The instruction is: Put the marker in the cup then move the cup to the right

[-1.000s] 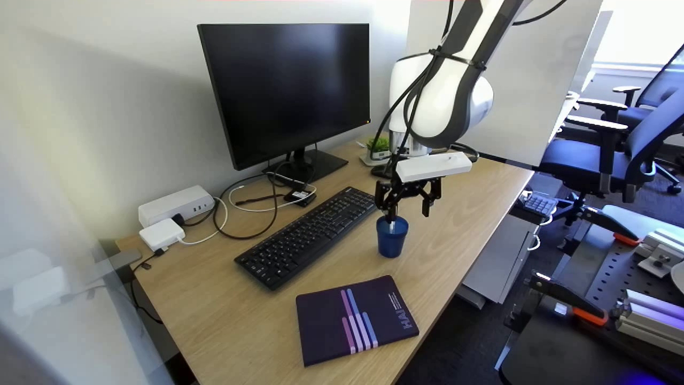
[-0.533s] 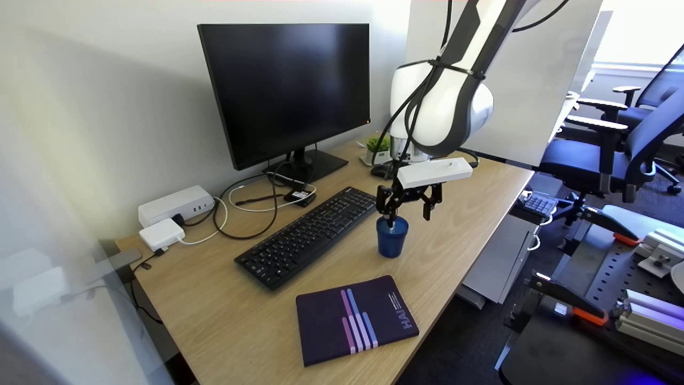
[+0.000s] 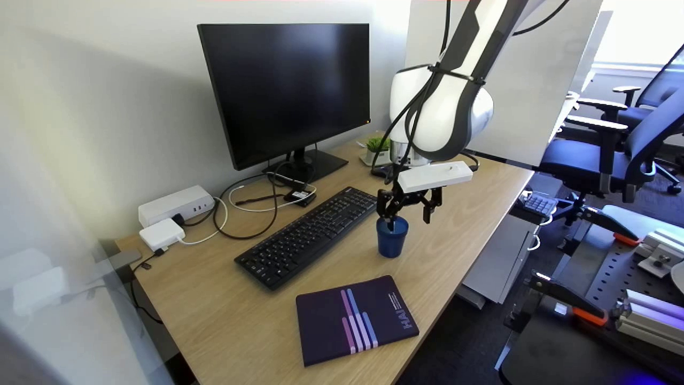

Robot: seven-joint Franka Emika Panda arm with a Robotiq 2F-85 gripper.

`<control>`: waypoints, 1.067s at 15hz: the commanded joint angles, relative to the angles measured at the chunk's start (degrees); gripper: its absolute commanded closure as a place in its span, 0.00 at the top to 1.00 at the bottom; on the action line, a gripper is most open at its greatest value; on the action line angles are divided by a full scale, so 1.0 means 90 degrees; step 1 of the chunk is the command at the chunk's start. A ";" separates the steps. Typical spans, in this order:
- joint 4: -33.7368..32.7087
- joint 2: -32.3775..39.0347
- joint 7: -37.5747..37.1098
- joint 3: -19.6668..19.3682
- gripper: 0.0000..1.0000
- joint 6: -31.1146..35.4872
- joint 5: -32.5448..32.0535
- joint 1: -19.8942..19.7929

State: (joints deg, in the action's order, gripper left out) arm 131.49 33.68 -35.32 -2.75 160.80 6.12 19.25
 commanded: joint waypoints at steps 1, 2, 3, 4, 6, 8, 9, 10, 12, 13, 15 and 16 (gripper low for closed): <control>0.0046 0.0023 -0.0031 -0.0140 0.68 0.0213 -0.0067 0.0136; 0.0042 0.0024 -0.0031 -0.0154 0.60 0.0219 -0.0074 0.0144; 0.0037 0.0027 -0.0033 -0.0163 0.54 0.0227 -0.0075 0.0149; 0.0030 0.0028 -0.0032 -0.0175 0.45 0.0230 -0.0075 0.0151; 0.0018 0.0035 -0.0031 -0.0204 0.31 0.0245 -0.0077 0.0161; 0.0013 0.0034 -0.0033 -0.0234 0.18 0.0253 -0.0083 0.0168; 0.0014 0.0033 -0.0036 -0.0250 0.12 0.0259 -0.0084 0.0169; 0.0015 0.0031 -0.0040 -0.0265 0.04 0.0259 -0.0086 0.0171; 0.0020 0.0020 -0.0048 -0.0304 0.00 0.0257 -0.0098 0.0184; 0.0021 0.0016 -0.0048 -0.0316 0.00 0.0256 -0.0101 0.0186; 0.0020 -0.0018 -0.0051 -0.0330 0.01 0.0267 -0.0111 0.0198; 0.0023 -0.0020 -0.0044 -0.0335 0.01 0.0262 -0.0110 0.0191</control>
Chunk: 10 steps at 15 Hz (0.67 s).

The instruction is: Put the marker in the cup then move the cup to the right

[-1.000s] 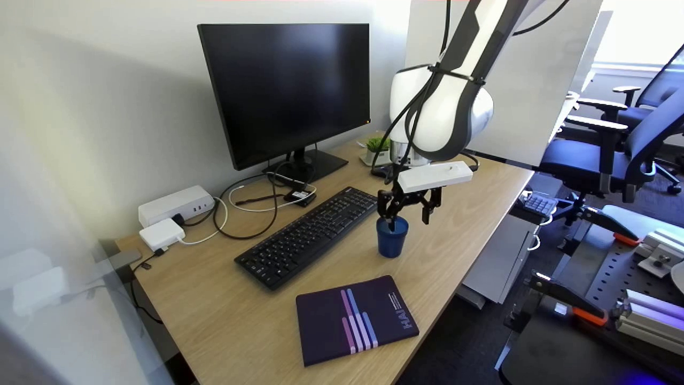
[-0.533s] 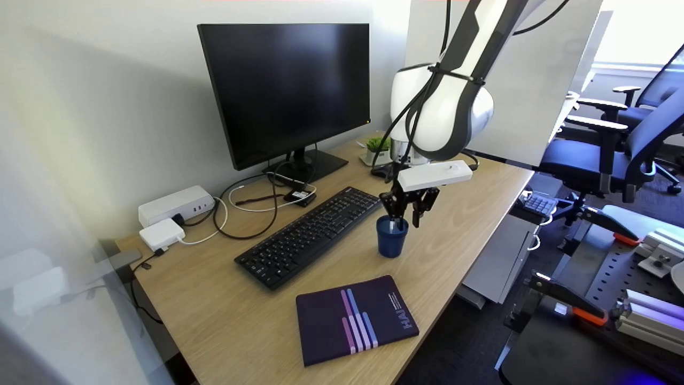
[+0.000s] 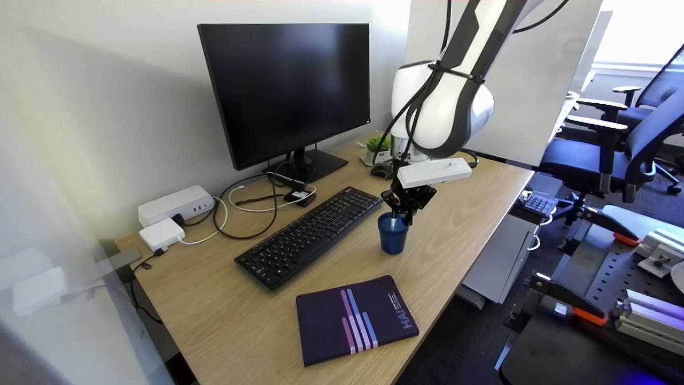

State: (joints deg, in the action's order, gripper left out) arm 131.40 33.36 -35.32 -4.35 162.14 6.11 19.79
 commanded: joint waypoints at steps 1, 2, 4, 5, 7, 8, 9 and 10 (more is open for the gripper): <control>0.0034 0.0009 -0.0036 -0.0160 0.01 0.0096 -0.0104 0.0121; 0.0041 -0.0019 0.0039 -0.0082 0.01 0.0083 -0.0043 0.0021; 0.0063 -0.0101 0.0217 0.0019 0.01 0.0060 0.0020 -0.0166; 0.0064 -0.0158 0.0305 0.0018 0.01 0.0025 0.0013 -0.0238; 0.0048 -0.0305 0.0587 0.0063 0.01 -0.0049 0.0067 -0.0497; 0.0046 -0.0409 0.0740 0.0056 0.01 -0.0089 0.0075 -0.0615; 0.0039 -0.0524 0.0843 -0.0004 0.01 -0.0152 0.0057 -0.0687; 0.0022 -0.0617 0.0965 -0.0009 0.01 -0.0206 0.0075 -0.0804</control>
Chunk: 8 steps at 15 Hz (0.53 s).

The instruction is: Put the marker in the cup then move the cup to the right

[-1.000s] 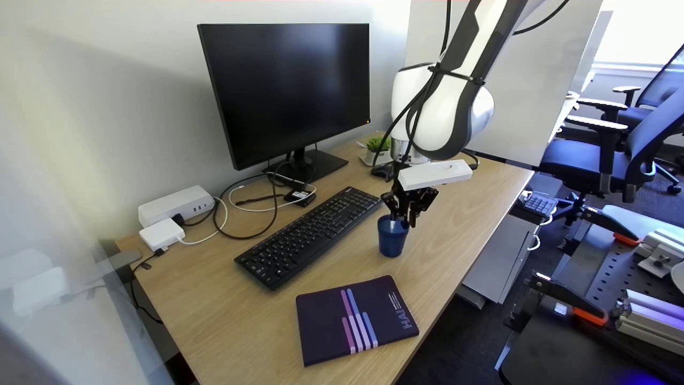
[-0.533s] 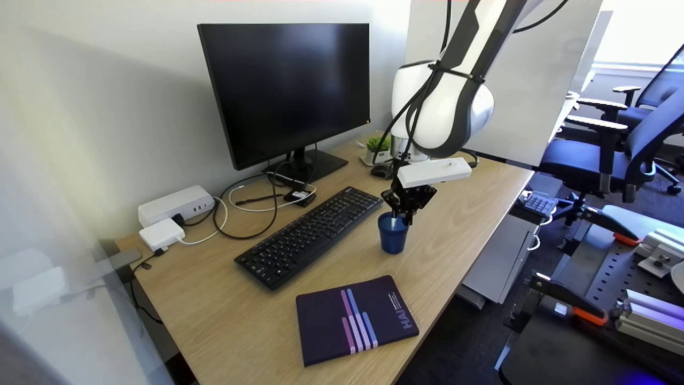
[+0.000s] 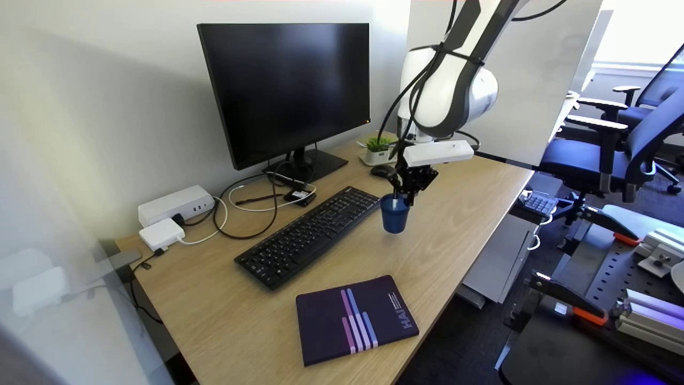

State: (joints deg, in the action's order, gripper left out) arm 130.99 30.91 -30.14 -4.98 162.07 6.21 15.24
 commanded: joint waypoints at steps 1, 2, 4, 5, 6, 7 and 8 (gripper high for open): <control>0.0063 -0.0455 0.0514 0.0070 0.01 -0.0257 0.0087 -0.0449; 0.0059 -0.0532 0.0593 0.0065 0.01 -0.0295 0.0102 -0.0564; 0.0046 -0.0648 0.0713 0.0019 0.01 -0.0450 0.0129 -0.0812; 0.0023 -0.0670 0.0754 -0.0010 0.01 -0.0547 0.0147 -0.0942; 0.0006 -0.0686 0.0769 -0.0055 0.01 -0.0660 0.0138 -0.1043; -0.0023 -0.0697 0.0785 -0.0123 0.01 -0.0786 0.0116 -0.1152; -0.0039 -0.0698 0.0808 -0.0172 0.01 -0.0865 0.0115 -0.1256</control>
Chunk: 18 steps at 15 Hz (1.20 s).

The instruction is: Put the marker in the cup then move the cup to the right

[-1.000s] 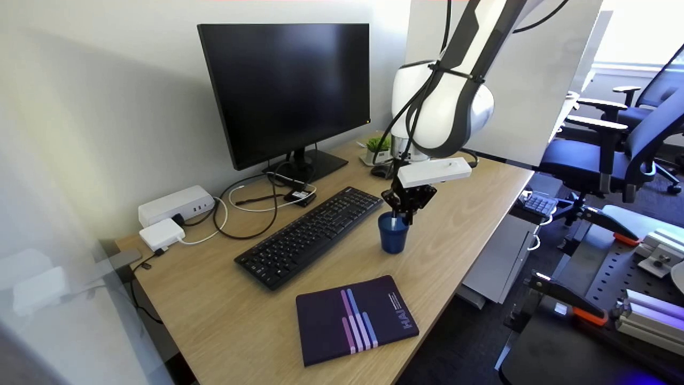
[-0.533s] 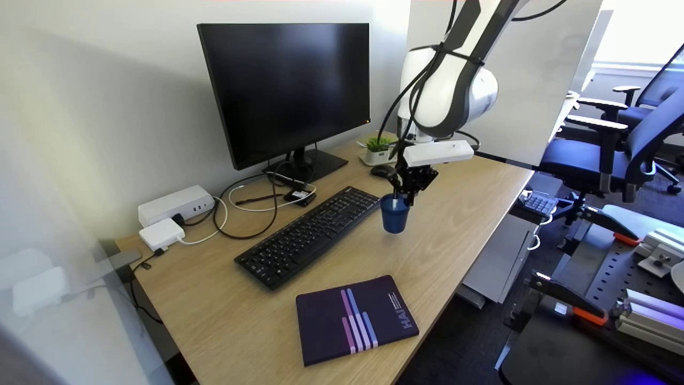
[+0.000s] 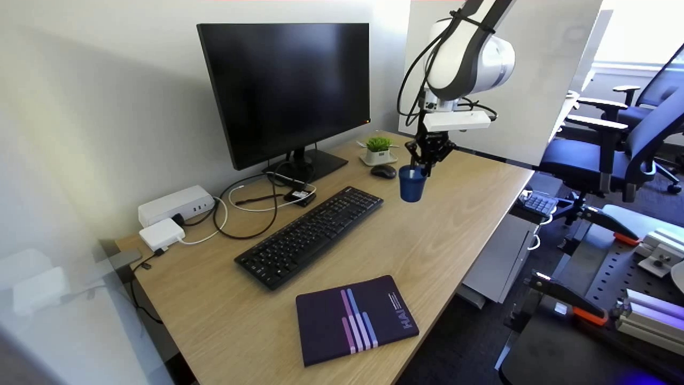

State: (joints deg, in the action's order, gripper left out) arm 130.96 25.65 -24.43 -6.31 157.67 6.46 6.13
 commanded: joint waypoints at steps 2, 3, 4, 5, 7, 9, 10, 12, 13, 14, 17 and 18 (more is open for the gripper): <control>-0.0086 -0.0150 0.0244 -0.0134 0.01 -0.0546 0.0061 -0.0434; -0.0133 -0.0165 0.0280 -0.0187 0.01 -0.0631 0.0045 -0.0516; -0.0176 -0.0179 0.0325 -0.0221 0.01 -0.0692 0.0041 -0.0592; -0.0234 -0.0208 0.0373 -0.0239 0.01 -0.0765 0.0061 -0.0678; -0.0376 -0.0243 0.0445 -0.0270 0.01 -0.0932 0.0081 -0.0830; -0.0564 -0.0229 0.0526 -0.0283 0.01 -0.1093 0.0126 -0.0996; -0.0654 -0.0210 0.0577 -0.0272 0.01 -0.1176 0.0157 -0.1079; -0.0807 -0.0181 0.0797 -0.0206 0.01 -0.1285 0.0283 -0.1287; -0.0874 -0.0165 0.0924 -0.0185 0.01 -0.1338 0.0337 -0.1368; -0.0926 -0.0145 0.1154 -0.0121 0.01 -0.1348 0.0449 -0.1492; -0.1096 -0.0034 0.1812 0.0013 0.01 -0.1361 0.0786 -0.1818; -0.1167 0.0031 0.1998 0.0036 0.01 -0.1405 0.0866 -0.1925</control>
State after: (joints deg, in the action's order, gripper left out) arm 122.94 24.59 -11.73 -8.22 147.72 11.44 -7.64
